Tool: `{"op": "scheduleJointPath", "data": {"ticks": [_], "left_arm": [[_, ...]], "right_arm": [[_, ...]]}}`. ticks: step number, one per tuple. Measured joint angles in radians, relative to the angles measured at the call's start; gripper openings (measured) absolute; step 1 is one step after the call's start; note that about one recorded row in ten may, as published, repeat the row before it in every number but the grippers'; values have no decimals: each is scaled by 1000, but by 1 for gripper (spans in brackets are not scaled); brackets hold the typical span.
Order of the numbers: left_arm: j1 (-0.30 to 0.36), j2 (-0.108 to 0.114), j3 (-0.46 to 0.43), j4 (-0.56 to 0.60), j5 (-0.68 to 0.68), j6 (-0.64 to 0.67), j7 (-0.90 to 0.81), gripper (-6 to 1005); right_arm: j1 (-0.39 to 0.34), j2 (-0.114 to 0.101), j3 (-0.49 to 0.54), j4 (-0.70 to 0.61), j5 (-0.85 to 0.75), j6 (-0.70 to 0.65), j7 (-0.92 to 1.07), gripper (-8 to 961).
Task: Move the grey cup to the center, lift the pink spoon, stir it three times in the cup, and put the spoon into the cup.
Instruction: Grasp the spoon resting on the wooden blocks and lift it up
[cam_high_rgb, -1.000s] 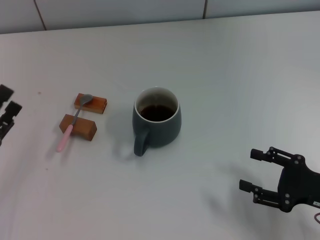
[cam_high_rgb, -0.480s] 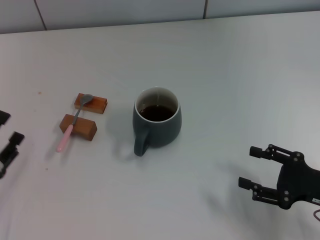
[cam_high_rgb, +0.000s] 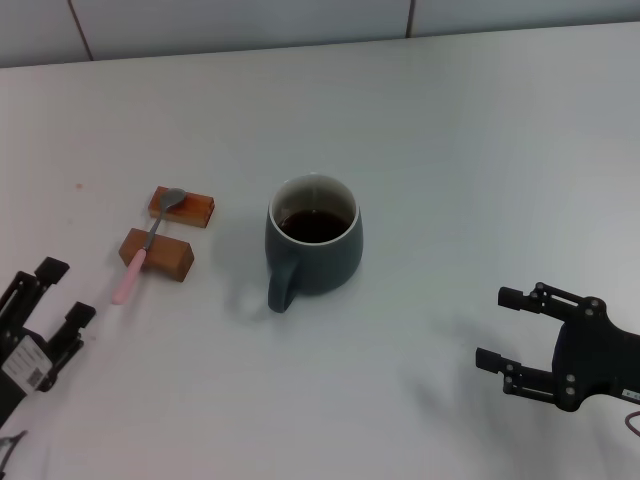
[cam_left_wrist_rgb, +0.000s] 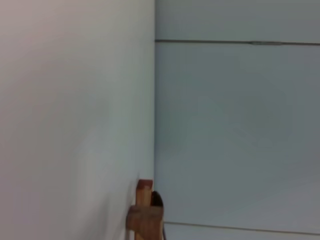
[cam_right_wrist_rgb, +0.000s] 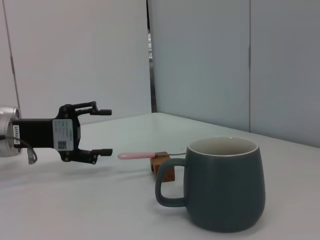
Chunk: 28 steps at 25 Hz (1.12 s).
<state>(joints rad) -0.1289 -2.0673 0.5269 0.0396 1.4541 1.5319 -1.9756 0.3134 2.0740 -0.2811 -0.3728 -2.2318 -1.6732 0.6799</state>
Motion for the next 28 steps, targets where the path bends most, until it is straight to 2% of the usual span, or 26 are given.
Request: {"op": "scheduleJointPath", "data": {"ticks": [10, 28], "left_arm": [[-14, -2, 10, -63, 0, -32, -6, 833], [-101, -9, -12, -122, -9, -105, 23, 820]], "right_arm": [[11, -1, -4, -10, -2, 8, 23, 762], [20, 0, -4, -12, -2, 10, 41, 762]]}}
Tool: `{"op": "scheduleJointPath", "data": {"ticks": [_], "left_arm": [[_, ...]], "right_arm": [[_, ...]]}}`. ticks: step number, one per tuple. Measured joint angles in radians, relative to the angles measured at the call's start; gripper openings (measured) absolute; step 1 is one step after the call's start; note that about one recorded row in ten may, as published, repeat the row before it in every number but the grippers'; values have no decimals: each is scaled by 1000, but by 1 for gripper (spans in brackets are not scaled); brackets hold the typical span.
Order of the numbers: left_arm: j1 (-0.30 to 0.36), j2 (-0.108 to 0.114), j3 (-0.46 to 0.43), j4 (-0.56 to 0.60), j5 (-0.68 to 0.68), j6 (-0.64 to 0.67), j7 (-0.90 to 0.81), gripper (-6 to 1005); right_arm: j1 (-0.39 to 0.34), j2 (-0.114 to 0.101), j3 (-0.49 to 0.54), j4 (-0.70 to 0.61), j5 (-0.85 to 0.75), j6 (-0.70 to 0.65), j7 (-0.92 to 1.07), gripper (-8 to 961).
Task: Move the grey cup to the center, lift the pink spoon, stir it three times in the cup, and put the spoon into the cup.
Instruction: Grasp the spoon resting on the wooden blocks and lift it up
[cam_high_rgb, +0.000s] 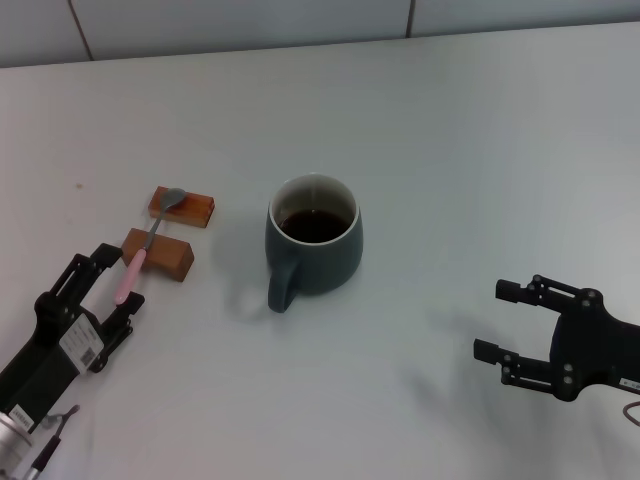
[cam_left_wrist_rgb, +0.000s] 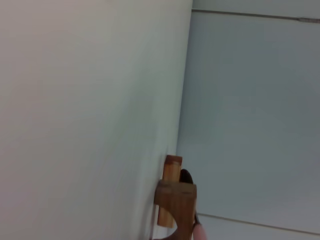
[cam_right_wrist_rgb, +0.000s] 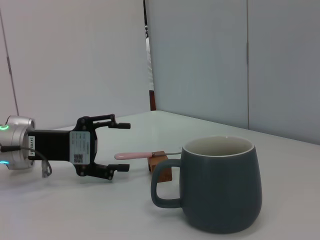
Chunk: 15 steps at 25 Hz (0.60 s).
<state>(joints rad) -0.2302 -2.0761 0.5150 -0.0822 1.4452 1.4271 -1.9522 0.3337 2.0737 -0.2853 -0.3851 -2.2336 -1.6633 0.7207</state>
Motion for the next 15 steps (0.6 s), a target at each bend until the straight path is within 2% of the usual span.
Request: {"op": "scheduleJointPath", "data": {"ticks": [15], "left_arm": [[-49, -1, -26, -21, 0, -50, 4, 791]], "right_arm": [[16, -1, 0, -5, 0, 1, 20, 762]]}}
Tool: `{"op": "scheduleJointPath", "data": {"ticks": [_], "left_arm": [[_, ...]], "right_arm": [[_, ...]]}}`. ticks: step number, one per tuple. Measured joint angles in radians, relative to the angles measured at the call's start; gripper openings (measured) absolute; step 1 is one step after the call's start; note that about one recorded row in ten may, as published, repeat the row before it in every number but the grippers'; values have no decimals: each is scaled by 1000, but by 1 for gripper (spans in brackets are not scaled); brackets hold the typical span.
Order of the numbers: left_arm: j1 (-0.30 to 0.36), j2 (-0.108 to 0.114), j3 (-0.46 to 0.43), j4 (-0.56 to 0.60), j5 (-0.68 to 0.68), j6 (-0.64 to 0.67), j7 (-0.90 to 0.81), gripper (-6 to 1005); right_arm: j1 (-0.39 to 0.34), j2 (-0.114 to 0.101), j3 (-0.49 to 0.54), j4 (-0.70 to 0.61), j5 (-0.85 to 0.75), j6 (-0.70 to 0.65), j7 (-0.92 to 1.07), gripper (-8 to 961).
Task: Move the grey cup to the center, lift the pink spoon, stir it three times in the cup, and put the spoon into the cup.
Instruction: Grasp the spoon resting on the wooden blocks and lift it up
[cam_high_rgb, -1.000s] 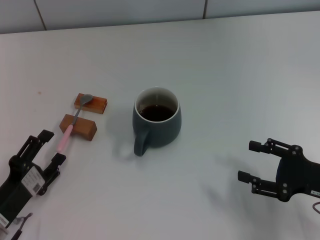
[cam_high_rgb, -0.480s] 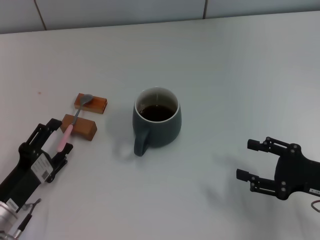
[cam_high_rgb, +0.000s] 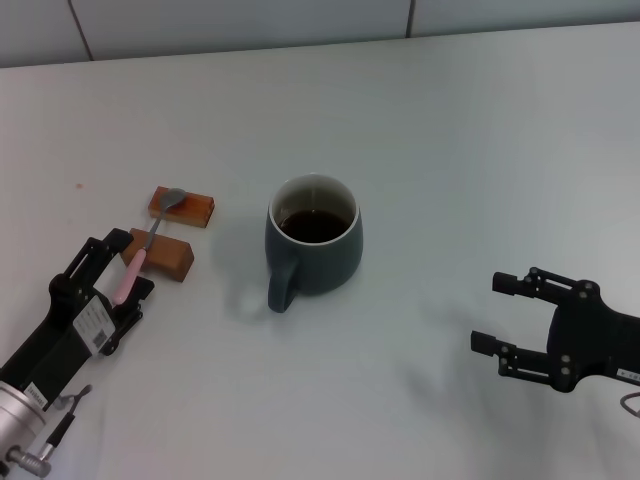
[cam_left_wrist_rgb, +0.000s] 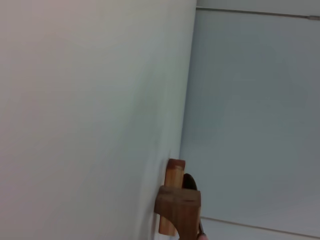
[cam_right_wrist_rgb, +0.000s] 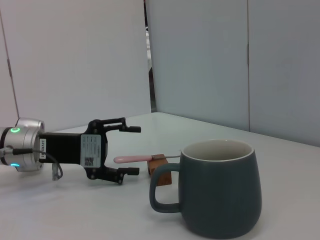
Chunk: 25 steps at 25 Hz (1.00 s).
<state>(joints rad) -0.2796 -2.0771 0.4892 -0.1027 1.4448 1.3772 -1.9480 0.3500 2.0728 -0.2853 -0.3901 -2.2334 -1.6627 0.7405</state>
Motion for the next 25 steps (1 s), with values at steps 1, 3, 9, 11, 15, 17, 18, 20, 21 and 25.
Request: {"op": "scheduleJointPath", "data": {"ticks": [1, 3, 9, 11, 15, 17, 18, 20, 21, 25], "left_arm": [[-2, 0, 0, -1, 0, 0, 0, 789], [-5, 0, 0, -1, 0, -1, 0, 786], [-6, 0, -2, -2, 0, -6, 0, 774], [-2, 0, -10, -3, 1, -9, 0, 730], [-1, 0, -10, -4, 2, -11, 0, 590], [0, 0, -10, -4, 2, -15, 0, 558], [0, 0, -11, -5, 4, -20, 0, 542], [0, 0, -11, -5, 5, -22, 0, 510], [-1, 0, -11, -5, 6, -24, 0, 505], [-4, 0, -11, -5, 7, -31, -1, 483]], "right_arm": [[1, 0, 0, -4, 0, 0, 4, 762], [3, 0, -1, -13, 0, -1, 14, 762], [5, 0, -2, -14, 0, -3, 16, 763], [6, 0, -2, -14, 0, -3, 16, 763], [7, 0, -2, -16, 0, -4, 16, 763], [7, 0, -2, -16, 0, -4, 16, 763], [7, 0, -2, -17, 0, -5, 16, 763], [7, 0, -2, -17, 0, -5, 16, 763], [7, 0, -2, -17, 0, -5, 16, 763], [9, 0, -2, -18, 0, -5, 16, 763]]}}
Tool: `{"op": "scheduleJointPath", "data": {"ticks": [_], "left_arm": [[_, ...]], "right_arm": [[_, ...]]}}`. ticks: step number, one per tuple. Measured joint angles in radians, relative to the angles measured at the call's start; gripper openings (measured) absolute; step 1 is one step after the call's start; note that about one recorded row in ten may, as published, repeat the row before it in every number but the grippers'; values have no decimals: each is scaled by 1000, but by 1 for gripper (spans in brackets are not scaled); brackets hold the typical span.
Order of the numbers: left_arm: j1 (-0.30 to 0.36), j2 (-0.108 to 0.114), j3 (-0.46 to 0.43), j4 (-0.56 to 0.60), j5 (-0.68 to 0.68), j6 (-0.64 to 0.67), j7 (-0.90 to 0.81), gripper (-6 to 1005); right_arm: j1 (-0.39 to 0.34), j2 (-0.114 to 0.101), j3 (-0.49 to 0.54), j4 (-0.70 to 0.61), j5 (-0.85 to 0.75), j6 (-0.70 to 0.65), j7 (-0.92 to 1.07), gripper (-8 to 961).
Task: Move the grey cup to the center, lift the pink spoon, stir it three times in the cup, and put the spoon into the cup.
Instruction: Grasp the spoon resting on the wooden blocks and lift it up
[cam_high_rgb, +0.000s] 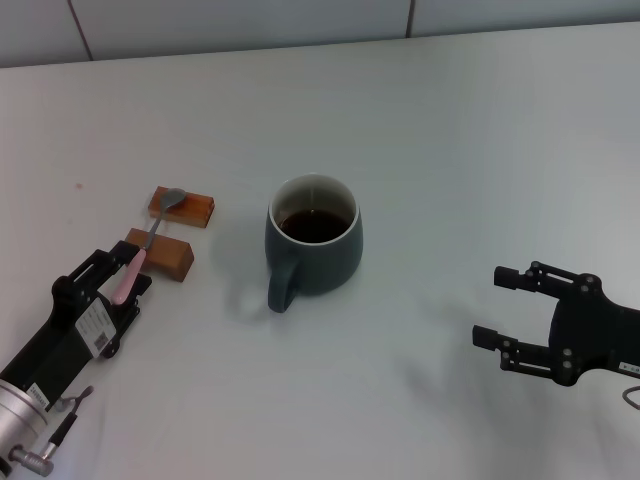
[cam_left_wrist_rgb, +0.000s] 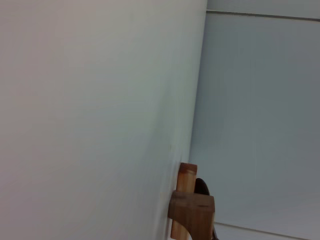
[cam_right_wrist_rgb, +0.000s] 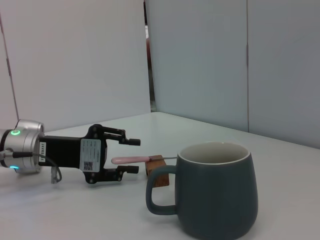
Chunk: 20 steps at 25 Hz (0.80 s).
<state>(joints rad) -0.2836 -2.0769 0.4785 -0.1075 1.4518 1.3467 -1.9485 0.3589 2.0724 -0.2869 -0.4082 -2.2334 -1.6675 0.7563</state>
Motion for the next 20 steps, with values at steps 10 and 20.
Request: {"op": "scheduleJointPath", "data": {"ticks": [10, 20], "left_arm": [[-6, 0, -1, -8, -7, -6, 1, 423], [-7, 0, -2, -9, -2, -24, 2, 388]], "right_arm": [[6, 0, 0, 0, 0, 0, 0, 763], [6, 0, 0, 0, 0, 0, 0, 763]]}}
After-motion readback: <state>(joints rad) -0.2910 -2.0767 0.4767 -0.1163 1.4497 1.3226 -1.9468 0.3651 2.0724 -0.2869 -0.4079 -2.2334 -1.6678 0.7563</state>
